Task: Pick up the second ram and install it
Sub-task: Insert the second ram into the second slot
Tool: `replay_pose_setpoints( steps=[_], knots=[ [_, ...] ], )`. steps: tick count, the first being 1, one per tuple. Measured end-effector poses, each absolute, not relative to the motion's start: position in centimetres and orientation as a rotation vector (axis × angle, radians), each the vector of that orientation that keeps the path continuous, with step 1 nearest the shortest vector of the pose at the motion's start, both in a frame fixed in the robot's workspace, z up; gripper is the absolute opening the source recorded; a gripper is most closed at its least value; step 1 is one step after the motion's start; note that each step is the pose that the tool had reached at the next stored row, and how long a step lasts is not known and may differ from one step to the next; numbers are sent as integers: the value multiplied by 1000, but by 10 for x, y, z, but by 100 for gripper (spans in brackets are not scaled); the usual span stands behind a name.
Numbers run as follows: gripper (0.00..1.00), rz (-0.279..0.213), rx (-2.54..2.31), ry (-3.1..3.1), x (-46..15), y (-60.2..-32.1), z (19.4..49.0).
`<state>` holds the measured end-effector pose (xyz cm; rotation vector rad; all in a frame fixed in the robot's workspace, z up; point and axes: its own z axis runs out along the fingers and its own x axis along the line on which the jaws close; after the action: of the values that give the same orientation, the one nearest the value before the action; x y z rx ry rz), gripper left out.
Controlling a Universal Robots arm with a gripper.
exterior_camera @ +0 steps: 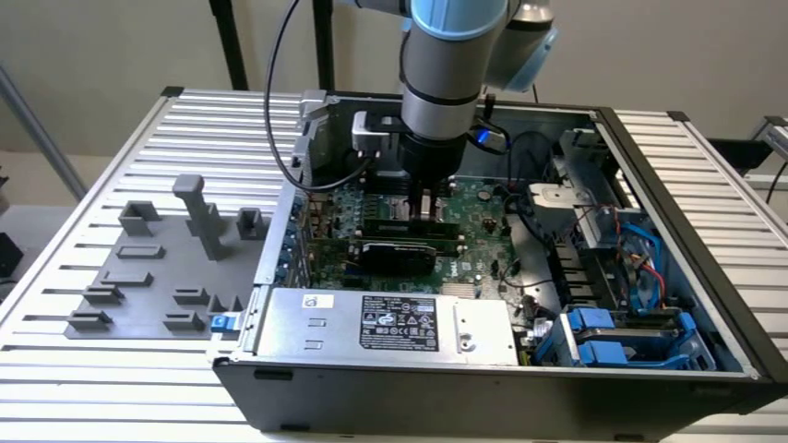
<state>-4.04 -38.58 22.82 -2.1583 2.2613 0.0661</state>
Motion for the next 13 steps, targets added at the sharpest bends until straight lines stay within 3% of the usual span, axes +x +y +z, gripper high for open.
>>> replay_pose_setpoints(
  steps=[13],
  knots=[
    [14,66,-2158,2261,-40,-385,226]
  ],
)
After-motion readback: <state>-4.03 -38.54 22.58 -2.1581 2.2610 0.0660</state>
